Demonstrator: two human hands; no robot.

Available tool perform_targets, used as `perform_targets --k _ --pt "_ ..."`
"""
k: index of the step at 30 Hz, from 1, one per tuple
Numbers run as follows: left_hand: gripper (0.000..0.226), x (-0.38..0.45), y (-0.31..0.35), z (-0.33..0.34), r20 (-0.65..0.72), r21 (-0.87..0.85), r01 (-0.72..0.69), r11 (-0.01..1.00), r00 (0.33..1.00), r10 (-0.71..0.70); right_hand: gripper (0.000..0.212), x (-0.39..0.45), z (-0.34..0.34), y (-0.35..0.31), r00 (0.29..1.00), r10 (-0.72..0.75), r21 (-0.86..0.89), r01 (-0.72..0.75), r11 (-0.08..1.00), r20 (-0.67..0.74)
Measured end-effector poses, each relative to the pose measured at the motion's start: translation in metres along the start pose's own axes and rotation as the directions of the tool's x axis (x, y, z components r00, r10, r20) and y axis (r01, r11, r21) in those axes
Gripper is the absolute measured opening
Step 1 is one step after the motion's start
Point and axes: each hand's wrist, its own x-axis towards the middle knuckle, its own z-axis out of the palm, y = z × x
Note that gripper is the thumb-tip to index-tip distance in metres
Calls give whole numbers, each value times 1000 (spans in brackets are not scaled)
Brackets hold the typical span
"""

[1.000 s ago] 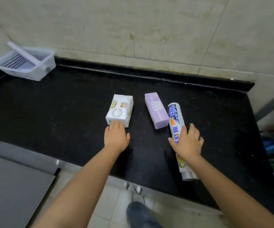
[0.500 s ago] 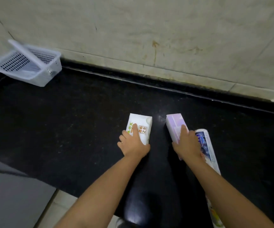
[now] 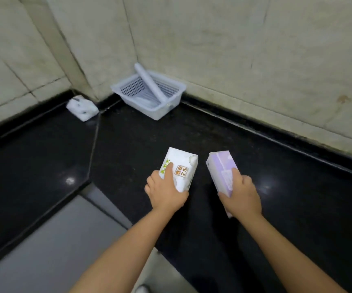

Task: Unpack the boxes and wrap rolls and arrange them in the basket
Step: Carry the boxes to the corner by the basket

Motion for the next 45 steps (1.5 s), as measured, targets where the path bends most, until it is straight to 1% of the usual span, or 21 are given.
perform_targets --k 3,5,9,13,16,19,21,24,28,31,32,35,37,38,39,40,41,42,43,44,45 --pt "87 39 -85 -47 -54 18 98 995 994 -97 68 13 44 -85 994 -102 -48 104 993 40" --pt "88 63 -141 -77 -96 36 146 989 985 -142 67 21 74 -141 987 -148 -71 152 986 58" --pt "87 108 -238 -133 -167 44 249 967 957 -239 69 30 126 -240 978 -177 -52 183 982 112" --pt "84 155 -302 -171 -213 51 325 944 927 -308 67 39 162 -303 970 -182 -83 198 977 162" --pt "83 188 -332 -184 -211 41 386 922 905 -370 66 50 181 -337 962 -200 -125 226 966 187" --pt "81 223 -349 -190 -199 1 420 907 889 -412 62 64 198 -368 947 -227 -163 266 950 227" --pt "80 244 -356 -191 -180 2 425 905 891 -417 63 75 209 -389 933 -245 -200 302 932 265" --pt "78 278 -362 -193 -192 43 418 908 895 -403 63 95 227 -416 909 -301 -213 367 905 287" --pt "78 323 -372 -195 -214 104 421 901 894 -393 68 120 247 -431 881 -346 -228 427 875 322" --pt "76 350 -384 -191 -219 78 453 888 877 -428 75 128 260 -430 864 -381 -209 460 863 330" --pt "75 354 -388 -190 -202 80 453 888 880 -430 76 127 263 -429 856 -389 -198 470 860 340" --pt "73 356 -397 -190 -95 111 420 901 906 -411 79 121 269 -429 833 -391 -172 483 858 391" --pt "74 350 -396 -193 -113 108 337 935 939 -325 81 118 268 -431 844 -386 -115 455 883 372" --pt "75 344 -392 -194 -133 64 276 959 955 -266 82 117 266 -432 855 -392 -55 434 899 340" --pt "76 336 -386 -193 -123 -24 212 977 969 -213 80 115 263 -432 867 -403 18 417 909 294" --pt "77 327 -378 -193 -60 -165 177 970 980 -189 77 112 258 -432 877 -416 81 409 909 240" --pt "79 317 -367 -196 56 -315 194 929 981 -186 75 108 252 -432 885 -427 124 410 904 186" --pt "81 310 -357 -198 195 -427 251 869 964 -182 74 104 245 -431 890 -437 151 417 896 133" --pt "80 304 -346 -200 311 -488 309 816 935 -168 74 100 238 -430 892 -443 167 426 889 86" --pt "75 299 -337 -202 380 -520 338 784 914 -142 73 96 232 -428 892 -450 169 437 883 47" --pt "66 296 -329 -202 406 -560 336 758 908 -102 73 92 226 -425 889 -458 160 450 879 19"
